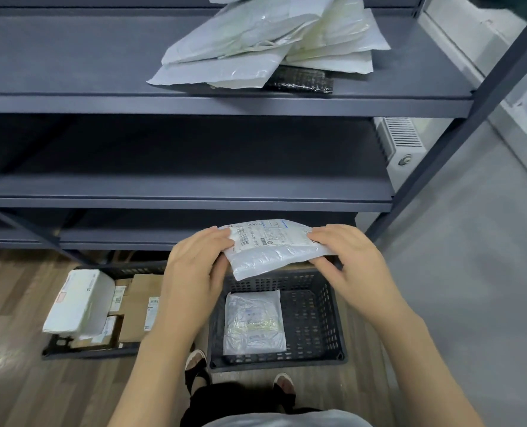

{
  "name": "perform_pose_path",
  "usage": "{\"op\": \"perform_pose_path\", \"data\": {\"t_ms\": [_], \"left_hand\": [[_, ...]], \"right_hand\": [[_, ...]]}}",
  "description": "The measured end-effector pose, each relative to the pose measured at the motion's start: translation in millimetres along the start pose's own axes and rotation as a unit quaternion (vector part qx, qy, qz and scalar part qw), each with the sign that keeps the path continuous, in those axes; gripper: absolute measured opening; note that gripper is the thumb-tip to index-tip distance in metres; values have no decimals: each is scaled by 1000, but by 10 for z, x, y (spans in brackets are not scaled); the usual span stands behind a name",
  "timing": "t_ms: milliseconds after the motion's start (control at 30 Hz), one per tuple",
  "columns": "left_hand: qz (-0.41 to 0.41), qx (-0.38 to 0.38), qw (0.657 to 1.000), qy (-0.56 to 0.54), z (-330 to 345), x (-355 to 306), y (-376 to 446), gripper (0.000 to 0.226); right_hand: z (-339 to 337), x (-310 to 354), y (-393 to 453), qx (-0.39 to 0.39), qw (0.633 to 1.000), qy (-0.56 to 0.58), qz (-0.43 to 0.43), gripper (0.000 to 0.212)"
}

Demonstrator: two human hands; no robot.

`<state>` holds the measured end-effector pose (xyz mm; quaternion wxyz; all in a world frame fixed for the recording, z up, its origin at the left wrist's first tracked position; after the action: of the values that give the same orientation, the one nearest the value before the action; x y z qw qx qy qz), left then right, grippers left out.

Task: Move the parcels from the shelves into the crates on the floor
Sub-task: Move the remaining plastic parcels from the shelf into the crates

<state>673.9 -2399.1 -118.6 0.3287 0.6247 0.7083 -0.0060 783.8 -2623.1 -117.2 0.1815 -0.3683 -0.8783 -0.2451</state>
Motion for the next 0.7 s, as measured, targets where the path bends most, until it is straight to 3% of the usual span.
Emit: {"op": "perform_pose_path", "data": {"t_ms": [367,633,700], "left_hand": [[10,-36,999,-3,108,-98,27,21],[-48,38,997,-47,37,-226,60,41],[2,77,997,-18,44,-293,109,42]], "right_hand": [[-29,-47,-14,-88,996,-8,-26,27],[48,-71,6,-128,990,-38,-54,26],[67,-33,35,-125,989,-44,-59,29]]}}
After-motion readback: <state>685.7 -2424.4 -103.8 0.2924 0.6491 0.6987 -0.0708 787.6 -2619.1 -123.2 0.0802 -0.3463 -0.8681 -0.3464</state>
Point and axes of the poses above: each hand's wrist, its own y-axis towards the middle knuckle, its own z-axis out of the palm, x = y × z, the point moved 1 cm from there along y, towards the middle knuckle, and after that the axes turned 3 degrees about x, right-handed, at the moved point
